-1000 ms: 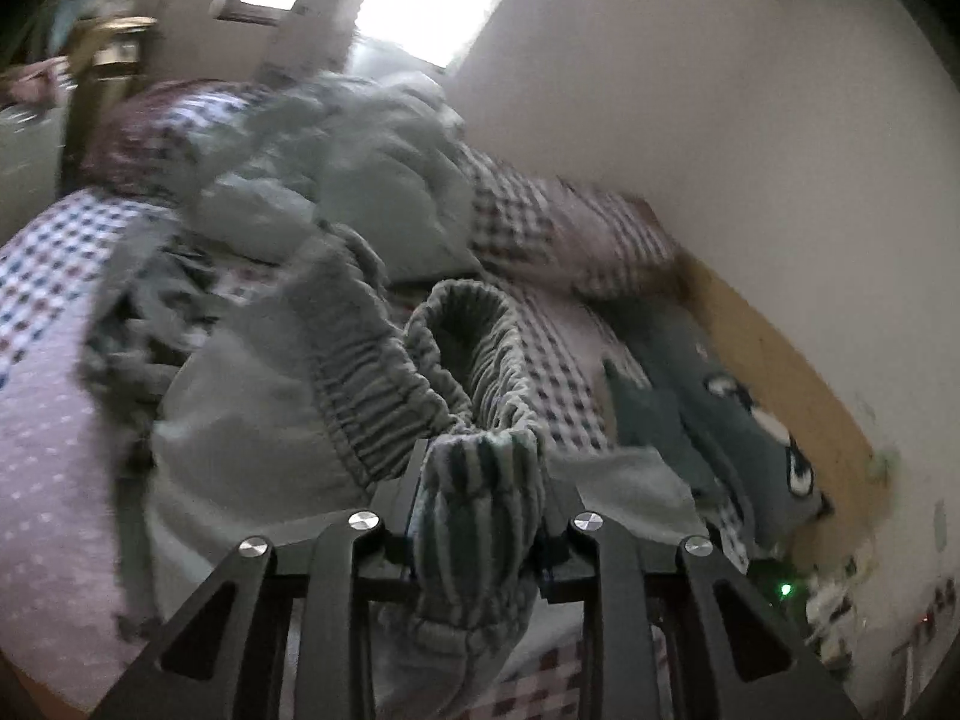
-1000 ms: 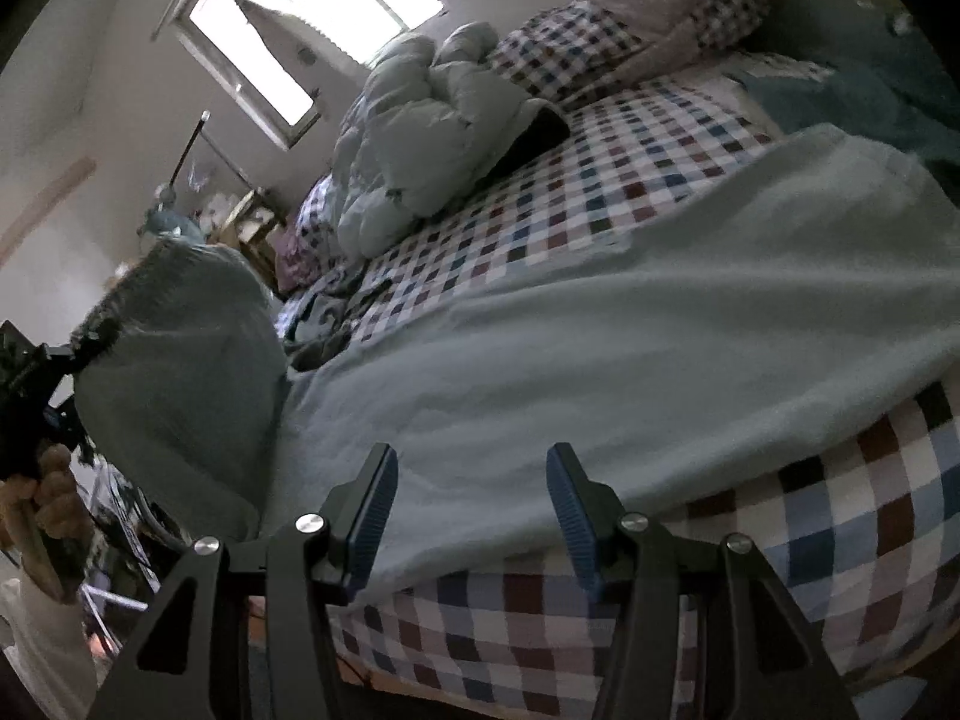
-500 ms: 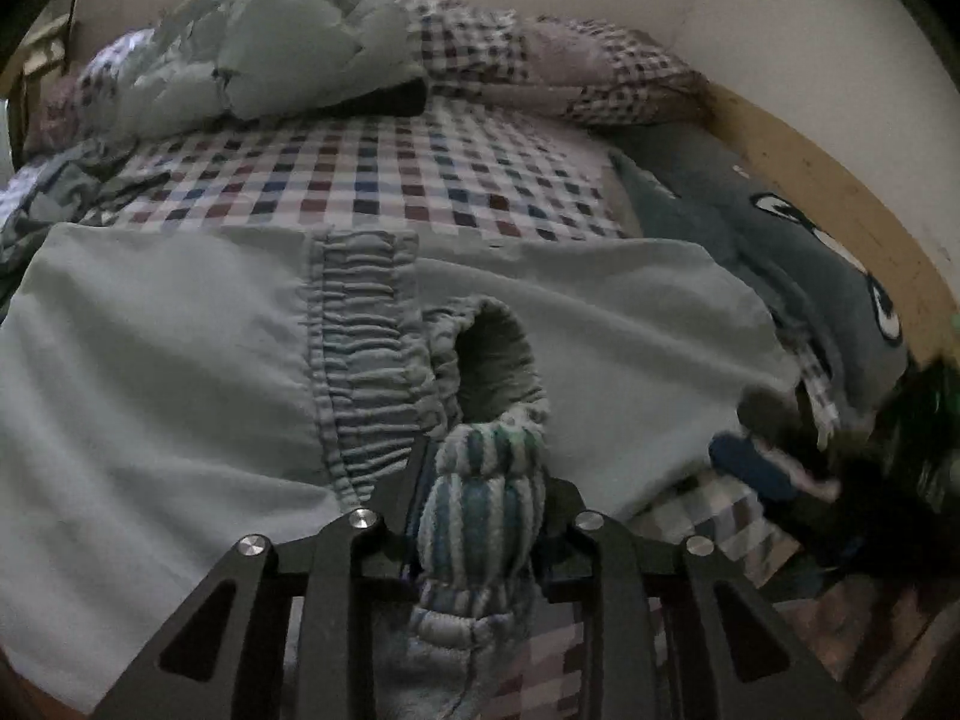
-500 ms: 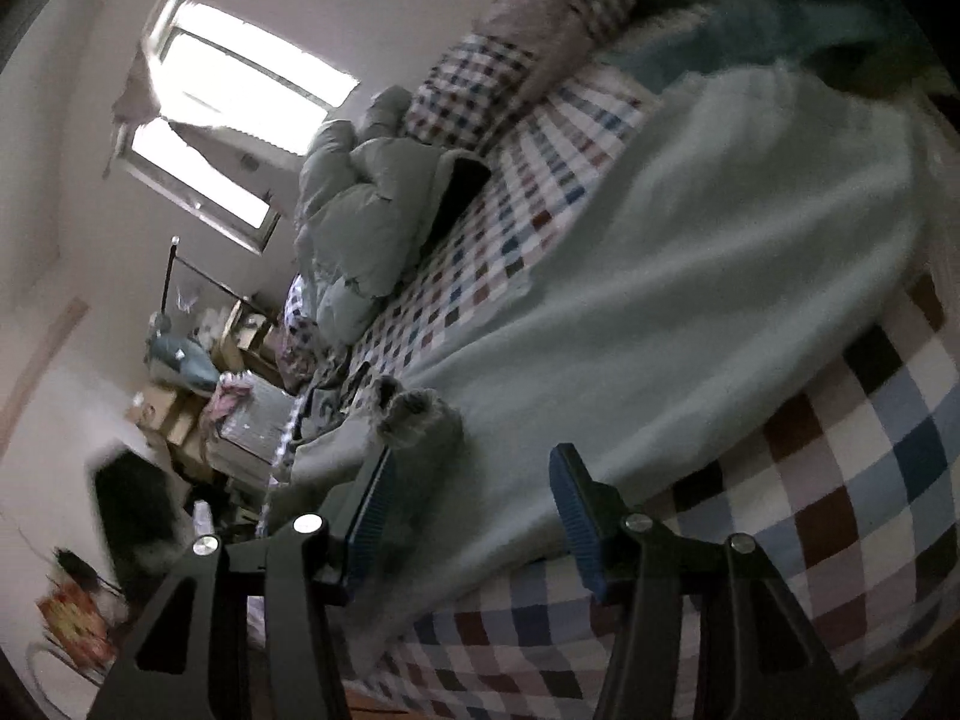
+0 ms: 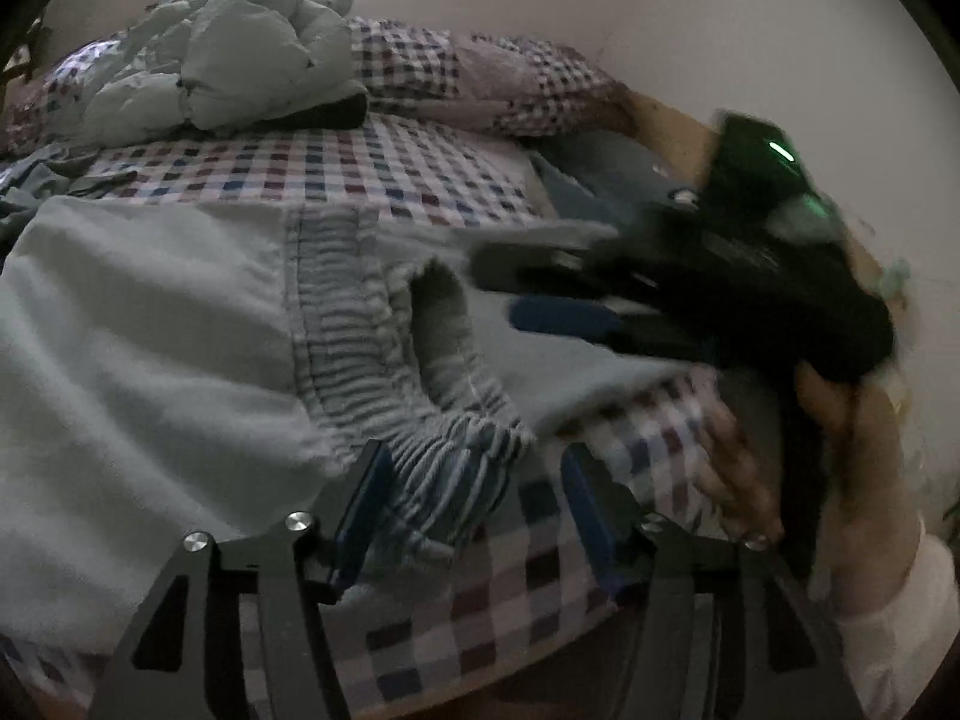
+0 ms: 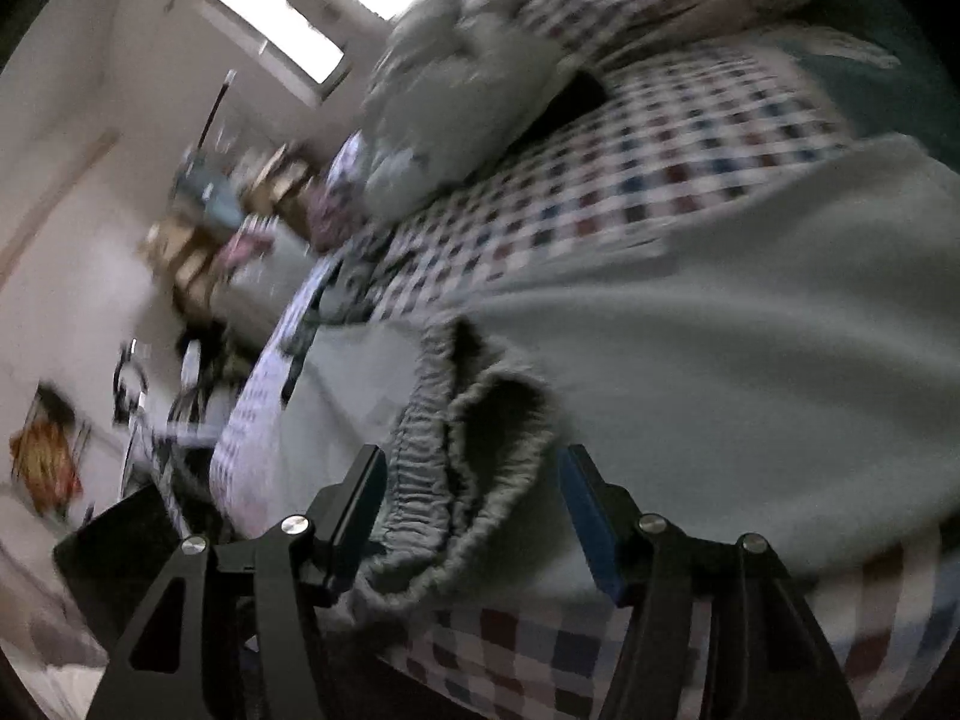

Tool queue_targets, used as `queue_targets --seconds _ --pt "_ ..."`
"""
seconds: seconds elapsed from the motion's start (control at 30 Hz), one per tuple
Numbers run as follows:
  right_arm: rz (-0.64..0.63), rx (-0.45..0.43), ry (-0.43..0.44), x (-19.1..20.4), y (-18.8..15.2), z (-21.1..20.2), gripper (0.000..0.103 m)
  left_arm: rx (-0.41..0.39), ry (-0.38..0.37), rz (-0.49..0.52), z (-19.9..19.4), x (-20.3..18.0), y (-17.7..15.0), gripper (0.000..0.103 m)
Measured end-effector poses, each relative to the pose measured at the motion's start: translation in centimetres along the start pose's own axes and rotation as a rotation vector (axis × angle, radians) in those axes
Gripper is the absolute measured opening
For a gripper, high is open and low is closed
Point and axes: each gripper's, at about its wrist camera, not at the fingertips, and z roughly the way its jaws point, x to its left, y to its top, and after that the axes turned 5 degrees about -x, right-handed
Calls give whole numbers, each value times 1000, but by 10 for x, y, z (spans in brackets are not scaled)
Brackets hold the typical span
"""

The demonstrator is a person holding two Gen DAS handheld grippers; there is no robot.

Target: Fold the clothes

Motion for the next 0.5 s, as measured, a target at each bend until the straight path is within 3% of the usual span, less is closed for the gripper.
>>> queue_targets --seconds 0.23,0.3,0.37,0.43,0.5 --pt "-28 60 -6 1 3 38 61 62 -7 -56 -7 12 -3 63" --pt "-31 55 -37 -3 3 40 54 82 20 -40 -12 10 -4 63" --pt "-73 65 -106 -6 -1 45 31 76 48 -36 -19 9 -2 63" --pt "-112 79 -155 -8 -7 48 26 50 66 -36 -27 5 6 63" --pt "-99 45 -134 -8 -7 42 26 28 93 -22 -29 -4 17 63"
